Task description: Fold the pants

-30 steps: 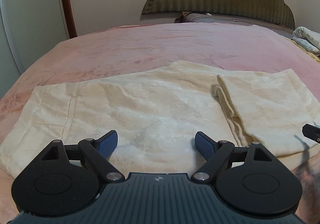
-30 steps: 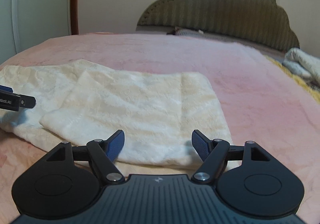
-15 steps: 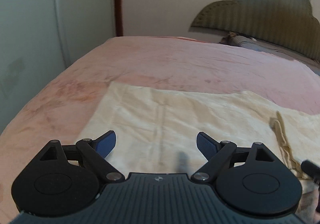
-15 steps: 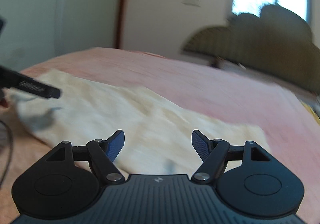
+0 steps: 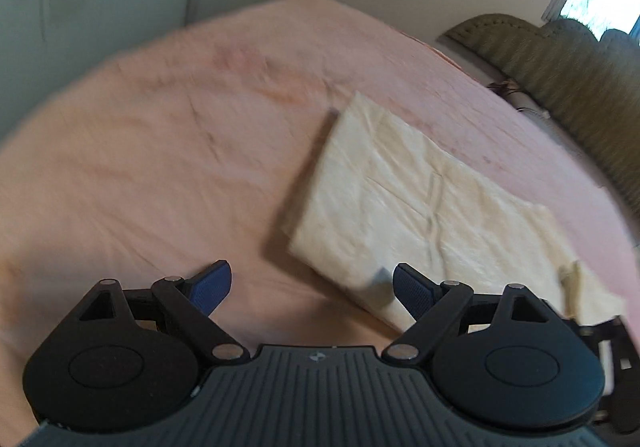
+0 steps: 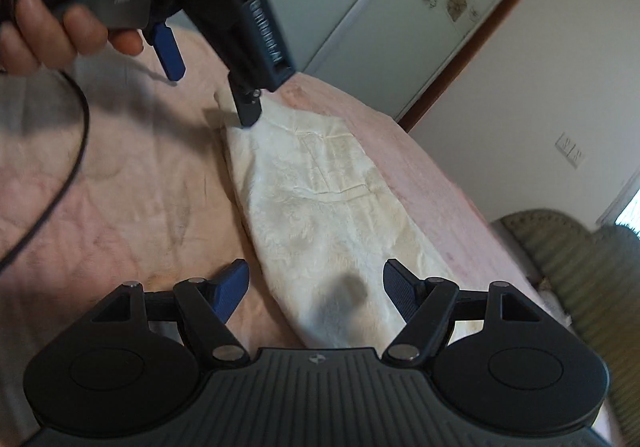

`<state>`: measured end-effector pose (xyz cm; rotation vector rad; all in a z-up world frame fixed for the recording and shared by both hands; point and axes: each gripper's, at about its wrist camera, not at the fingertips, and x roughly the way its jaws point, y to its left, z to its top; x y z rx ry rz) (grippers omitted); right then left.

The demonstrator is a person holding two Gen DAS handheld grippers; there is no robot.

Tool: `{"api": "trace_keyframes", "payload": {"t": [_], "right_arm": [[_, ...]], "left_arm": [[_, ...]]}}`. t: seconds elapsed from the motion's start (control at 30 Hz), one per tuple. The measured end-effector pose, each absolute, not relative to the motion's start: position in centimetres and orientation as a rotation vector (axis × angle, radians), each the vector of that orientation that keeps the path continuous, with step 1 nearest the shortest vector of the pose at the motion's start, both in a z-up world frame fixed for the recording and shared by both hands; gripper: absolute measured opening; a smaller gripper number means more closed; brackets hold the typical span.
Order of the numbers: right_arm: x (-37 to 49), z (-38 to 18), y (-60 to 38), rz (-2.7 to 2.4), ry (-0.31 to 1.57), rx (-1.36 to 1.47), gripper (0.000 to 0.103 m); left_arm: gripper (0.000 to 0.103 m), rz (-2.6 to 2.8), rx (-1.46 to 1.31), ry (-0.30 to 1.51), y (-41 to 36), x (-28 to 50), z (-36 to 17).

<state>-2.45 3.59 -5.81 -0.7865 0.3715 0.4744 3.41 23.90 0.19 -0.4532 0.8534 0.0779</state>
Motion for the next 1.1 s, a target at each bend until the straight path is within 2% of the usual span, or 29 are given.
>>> {"api": "trace_keyframes", "payload": {"t": [0.3,0.33,0.4,0.47,0.5,0.87,0.93,1.0,1.1], "right_arm": [[-0.1,-7.0,8.2,0.440,0.277,-0.910,0.071],[0.2,-6.9,8.6,0.444,0.272,-0.912,0.066],[0.8,-7.1,9.5,0.470,0.277,-0.913,0.038],[1.1,-7.7,10.4,0.498,0.275,-0.926,0.024],[1.1,-7.8,10.7,0.503,0.263,-0.934,0.021],[4.2,-2.5,6.0,0.608,0.383,-0.482,0.020],[4.1,-2.7,6.0,0.622,0.396,-0.481,0.020],[4.1,-3.0,6.0,0.649,0.425,-0.516,0.021],[2.1,-2.3,5.1,0.724,0.470,-0.586,0.022]], "left_arm": [[0.095,-0.078,-0.740,0.854,25.3,5.2,-0.5],[0.095,-0.097,-0.761,0.855,25.3,5.4,-0.6],[0.095,-0.111,-0.792,0.856,25.3,6.0,-0.9],[0.095,-0.121,-0.801,0.859,25.5,6.5,-1.1],[0.095,-0.123,-0.819,0.852,25.7,6.7,-1.2],[0.094,-0.103,-0.897,0.823,26.4,11.0,-2.4],[0.085,-0.090,-0.903,0.824,26.3,11.6,-2.4],[0.044,-0.076,-0.838,0.836,25.9,12.2,-2.1],[0.025,-0.040,-0.740,0.833,25.3,12.3,-2.2]]}}
